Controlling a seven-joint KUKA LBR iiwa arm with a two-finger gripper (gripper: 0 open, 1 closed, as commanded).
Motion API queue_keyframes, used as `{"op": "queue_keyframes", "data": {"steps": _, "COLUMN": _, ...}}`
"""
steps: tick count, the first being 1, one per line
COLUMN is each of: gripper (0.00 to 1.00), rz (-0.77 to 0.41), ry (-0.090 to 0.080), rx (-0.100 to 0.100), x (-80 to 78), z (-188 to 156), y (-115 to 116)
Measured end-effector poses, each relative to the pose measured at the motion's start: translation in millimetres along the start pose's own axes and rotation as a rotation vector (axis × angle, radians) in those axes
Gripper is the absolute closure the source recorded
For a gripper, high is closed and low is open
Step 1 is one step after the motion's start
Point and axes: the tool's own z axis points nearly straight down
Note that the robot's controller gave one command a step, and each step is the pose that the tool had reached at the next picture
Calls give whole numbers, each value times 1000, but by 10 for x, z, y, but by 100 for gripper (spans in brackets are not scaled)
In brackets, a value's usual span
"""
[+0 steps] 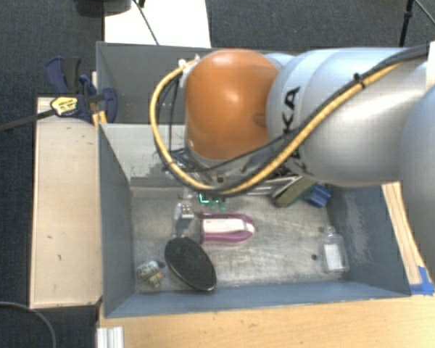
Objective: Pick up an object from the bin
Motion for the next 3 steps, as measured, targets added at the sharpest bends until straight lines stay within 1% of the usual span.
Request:
{"op": "queue_keyframes", "data": {"steps": 1, "gripper": 0, "rz": -291, "ry": -8, "rx": 0, "x": 508, "z": 1487, "y": -163}}
{"op": "queue_keyframes", "data": {"steps": 2, "gripper": 100, "rz": -285, "ry": -8, "rx": -2, "x": 507, "z": 1469, "y": -155}}
{"op": "queue_keyframes", "data": {"steps": 3, "gripper": 100, "rz": -302, "ry": -14, "rx": 0, "x": 459, "z": 565, "y": -394}}
